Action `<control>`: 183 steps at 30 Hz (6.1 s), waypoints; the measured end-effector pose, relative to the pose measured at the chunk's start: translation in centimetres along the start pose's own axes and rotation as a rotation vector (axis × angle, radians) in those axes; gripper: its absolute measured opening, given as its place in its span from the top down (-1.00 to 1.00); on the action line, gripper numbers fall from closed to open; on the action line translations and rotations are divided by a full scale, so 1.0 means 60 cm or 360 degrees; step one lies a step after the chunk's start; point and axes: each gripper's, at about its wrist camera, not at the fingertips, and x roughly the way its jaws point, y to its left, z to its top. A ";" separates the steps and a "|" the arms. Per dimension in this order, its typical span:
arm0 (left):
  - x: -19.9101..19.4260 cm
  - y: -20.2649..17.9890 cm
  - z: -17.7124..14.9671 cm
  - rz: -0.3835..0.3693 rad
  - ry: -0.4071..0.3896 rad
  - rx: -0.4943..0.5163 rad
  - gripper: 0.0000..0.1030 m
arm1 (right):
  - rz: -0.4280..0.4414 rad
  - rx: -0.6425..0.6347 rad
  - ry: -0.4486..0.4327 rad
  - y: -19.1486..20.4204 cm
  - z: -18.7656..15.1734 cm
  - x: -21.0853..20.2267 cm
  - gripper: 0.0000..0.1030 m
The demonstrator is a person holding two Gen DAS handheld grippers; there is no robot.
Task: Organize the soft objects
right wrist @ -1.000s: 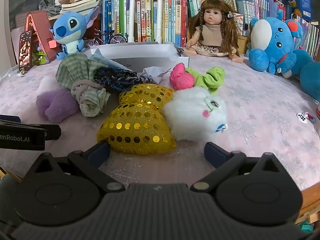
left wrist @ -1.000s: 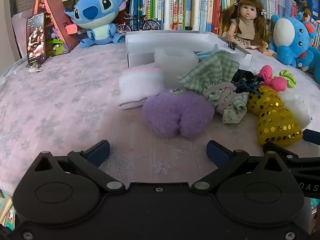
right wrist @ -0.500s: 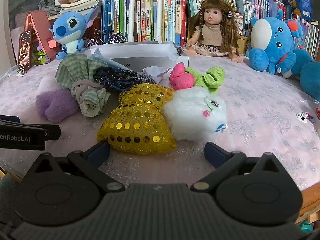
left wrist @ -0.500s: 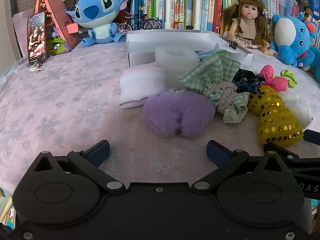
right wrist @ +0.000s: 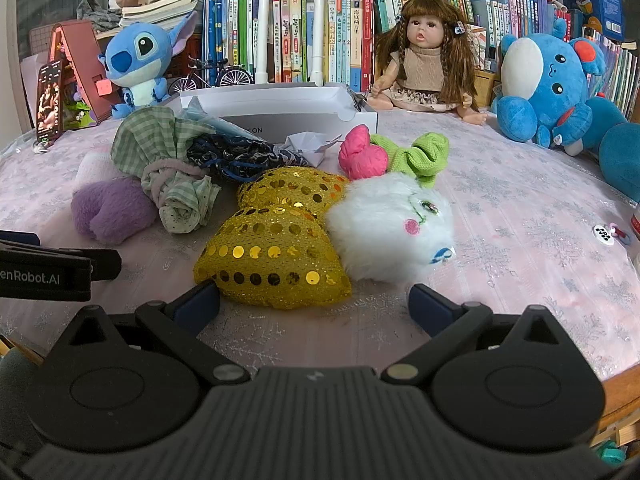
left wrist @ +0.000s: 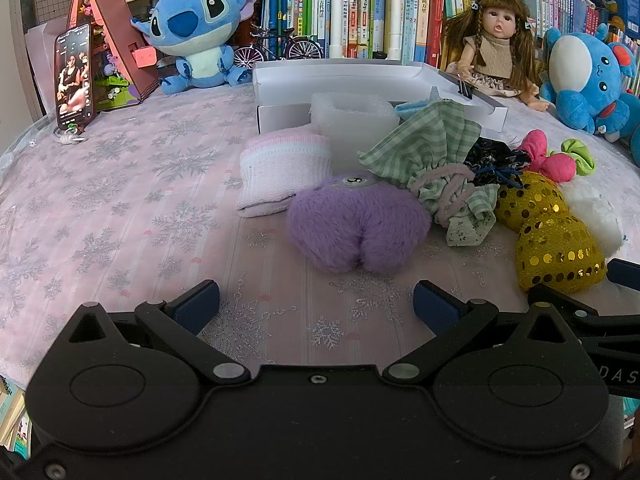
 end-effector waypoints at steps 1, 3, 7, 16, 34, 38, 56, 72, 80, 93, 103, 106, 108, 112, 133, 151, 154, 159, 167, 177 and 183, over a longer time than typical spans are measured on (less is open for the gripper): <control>0.000 0.000 0.000 0.0000 0.0000 0.0000 -1.00 | 0.0000 0.0000 0.0000 0.000 0.000 0.000 -1.00; 0.000 0.000 0.000 0.0000 0.0000 0.0000 -1.00 | 0.0000 0.0000 0.0001 0.000 0.000 0.000 -1.00; 0.000 0.000 0.000 0.0001 0.0000 0.0000 -1.00 | 0.0000 0.0000 0.0001 0.000 0.001 0.000 -1.00; 0.000 0.000 0.000 0.0001 0.0000 0.0000 -1.00 | -0.0001 0.0000 0.0002 0.000 0.001 -0.001 -1.00; 0.000 0.000 0.000 0.0001 0.0002 0.0000 -1.00 | -0.0003 0.0002 0.0004 0.002 0.001 -0.001 -1.00; 0.000 0.000 0.000 0.0004 -0.0001 -0.0005 -1.00 | -0.0004 0.0002 0.0003 0.002 0.001 -0.002 -1.00; 0.003 0.019 -0.009 0.0013 -0.0055 0.0002 -1.00 | -0.0008 0.0016 -0.0058 0.001 -0.008 -0.006 -1.00; -0.037 0.024 0.009 -0.0096 -0.0266 0.0024 -0.87 | 0.0100 0.0023 -0.0201 -0.001 -0.006 -0.036 -0.82; -0.027 0.019 0.034 -0.0196 -0.0267 0.0052 -0.61 | 0.0132 -0.0036 -0.0262 0.006 0.008 -0.040 -0.67; 0.026 0.018 0.040 -0.0289 -0.0108 -0.0049 -0.42 | 0.0151 -0.0029 -0.0264 0.003 0.018 -0.025 -0.61; 0.009 0.027 0.043 -0.0314 -0.0138 -0.0097 -0.24 | 0.0138 -0.0019 -0.0255 0.008 0.020 -0.016 -0.25; -0.005 0.031 0.047 -0.0319 -0.0167 -0.0112 -0.22 | 0.0147 0.0011 -0.0255 0.005 0.020 -0.020 -0.17; -0.015 0.033 0.051 -0.0321 -0.0194 -0.0115 -0.22 | 0.0150 0.0023 -0.0266 0.004 0.021 -0.024 -0.14; -0.030 0.039 0.060 -0.0328 -0.0241 -0.0131 -0.21 | 0.0155 0.0031 -0.0323 0.003 0.029 -0.037 -0.11; -0.050 0.058 0.078 -0.0315 -0.0309 -0.0171 -0.21 | 0.0220 0.0081 -0.0478 -0.009 0.060 -0.067 0.01; -0.047 0.070 0.108 -0.0334 -0.0328 -0.0172 -0.20 | 0.0241 0.0067 -0.0390 -0.035 0.061 -0.061 -0.24; -0.044 0.069 0.105 -0.0331 -0.0318 -0.0171 -0.20 | 0.0246 -0.0035 -0.0317 -0.030 0.040 -0.058 -0.50; -0.043 0.069 0.104 -0.0330 -0.0318 -0.0170 -0.20 | 0.0177 -0.0212 -0.0223 -0.011 0.027 -0.044 -0.60; -0.036 0.066 0.097 -0.0334 -0.0294 -0.0174 -0.20 | 0.0169 -0.0257 -0.0136 0.005 0.027 -0.008 -0.40; -0.037 0.065 0.102 -0.0340 -0.0293 -0.0185 -0.20 | 0.0254 -0.0290 -0.0084 0.016 0.022 -0.021 -0.10; -0.033 0.072 0.119 -0.0360 -0.0302 -0.0211 -0.20 | 0.0306 -0.0141 -0.0198 0.004 0.050 -0.038 -0.06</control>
